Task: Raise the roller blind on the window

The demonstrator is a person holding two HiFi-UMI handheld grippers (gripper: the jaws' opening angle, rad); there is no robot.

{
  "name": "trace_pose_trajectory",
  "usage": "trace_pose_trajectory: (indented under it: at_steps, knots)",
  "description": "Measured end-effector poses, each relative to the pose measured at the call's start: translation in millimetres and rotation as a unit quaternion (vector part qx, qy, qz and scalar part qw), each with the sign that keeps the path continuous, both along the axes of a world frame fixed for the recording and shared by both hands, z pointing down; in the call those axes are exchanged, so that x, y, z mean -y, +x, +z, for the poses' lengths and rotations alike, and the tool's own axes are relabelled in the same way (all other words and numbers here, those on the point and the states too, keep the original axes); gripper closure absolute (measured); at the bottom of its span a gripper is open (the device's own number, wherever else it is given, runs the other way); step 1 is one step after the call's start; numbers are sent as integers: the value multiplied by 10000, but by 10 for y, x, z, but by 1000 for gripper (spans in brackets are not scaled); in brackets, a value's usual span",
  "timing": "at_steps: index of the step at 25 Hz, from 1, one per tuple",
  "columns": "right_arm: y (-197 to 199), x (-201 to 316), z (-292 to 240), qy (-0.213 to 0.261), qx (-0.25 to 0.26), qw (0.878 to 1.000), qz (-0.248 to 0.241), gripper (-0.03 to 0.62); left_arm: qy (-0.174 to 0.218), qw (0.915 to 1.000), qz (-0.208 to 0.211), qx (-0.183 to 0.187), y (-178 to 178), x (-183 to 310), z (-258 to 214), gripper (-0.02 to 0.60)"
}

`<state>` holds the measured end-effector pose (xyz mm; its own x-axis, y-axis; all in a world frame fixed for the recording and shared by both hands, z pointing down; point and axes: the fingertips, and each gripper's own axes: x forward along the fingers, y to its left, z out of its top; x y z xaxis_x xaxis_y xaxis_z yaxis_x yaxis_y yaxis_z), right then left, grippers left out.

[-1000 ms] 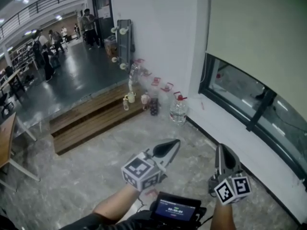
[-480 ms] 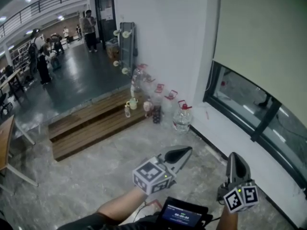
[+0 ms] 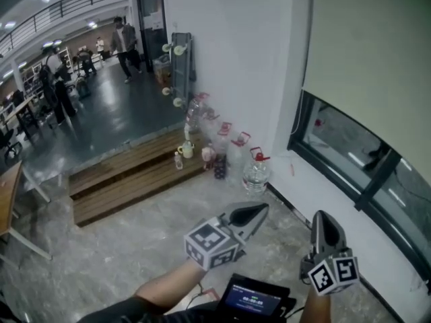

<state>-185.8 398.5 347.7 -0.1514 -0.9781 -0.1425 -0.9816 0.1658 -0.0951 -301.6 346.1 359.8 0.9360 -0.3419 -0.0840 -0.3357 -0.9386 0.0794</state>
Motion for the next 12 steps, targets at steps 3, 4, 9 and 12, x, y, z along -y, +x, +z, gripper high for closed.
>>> trace_pose_trajectory:
  at_steps: [3, 4, 9, 12]
  knots:
    - [222, 204, -29, 94, -4, 9999, -92, 585, 62, 10000, -36, 50, 247, 175, 13, 591]
    - [303, 278, -50, 145, -4, 9998, -120, 585, 97, 9999, -68, 70, 332, 253, 14, 591]
    - [697, 608, -160, 240, -35, 9994, -247, 585, 125, 9997, -214, 16, 739, 593, -97, 591]
    - [873, 748, -168, 201, -59, 9993, -319, 585, 139, 9996, -253, -43, 938, 707, -133, 591]
